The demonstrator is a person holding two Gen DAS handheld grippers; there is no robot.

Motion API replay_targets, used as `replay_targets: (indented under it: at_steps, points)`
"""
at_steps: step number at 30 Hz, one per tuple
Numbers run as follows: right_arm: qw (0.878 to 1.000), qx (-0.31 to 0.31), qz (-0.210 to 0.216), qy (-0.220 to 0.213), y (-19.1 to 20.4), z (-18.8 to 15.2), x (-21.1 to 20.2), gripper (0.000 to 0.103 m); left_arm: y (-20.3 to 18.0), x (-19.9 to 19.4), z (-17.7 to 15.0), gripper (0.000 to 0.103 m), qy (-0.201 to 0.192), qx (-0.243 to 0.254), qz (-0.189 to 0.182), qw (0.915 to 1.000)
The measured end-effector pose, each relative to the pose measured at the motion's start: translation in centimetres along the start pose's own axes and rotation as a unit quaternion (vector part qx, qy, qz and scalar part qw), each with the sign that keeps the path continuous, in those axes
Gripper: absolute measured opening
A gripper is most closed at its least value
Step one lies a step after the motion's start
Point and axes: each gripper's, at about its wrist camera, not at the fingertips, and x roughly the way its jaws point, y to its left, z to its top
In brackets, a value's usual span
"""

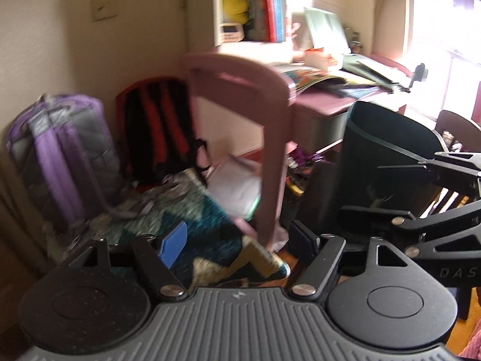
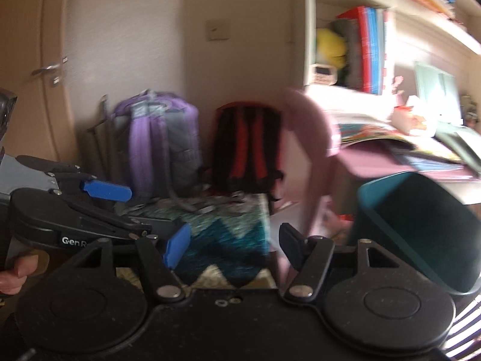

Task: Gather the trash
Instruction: 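Open the right tool over the teal bin and return toward the pile, then grasp the clear plastic tray with the left tool while the right grasps the yellow carton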

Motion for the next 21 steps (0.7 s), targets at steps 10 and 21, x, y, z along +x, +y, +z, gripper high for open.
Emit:
replay_targets:
  at_steps: [10,21]
  points:
    - [0.996,-0.019,0.082,0.041,6.7,-3.3,7.1,0.068,7.4,1.6,-6.7,0.085,0.029,-0.035,0.05,0.9977]
    - [0.987,-0.007,0.104,0.122,9.8,-9.7,17.8,0.069,15.0,9.8,-15.1,0.1,0.094,-0.095,0.062,0.9891]
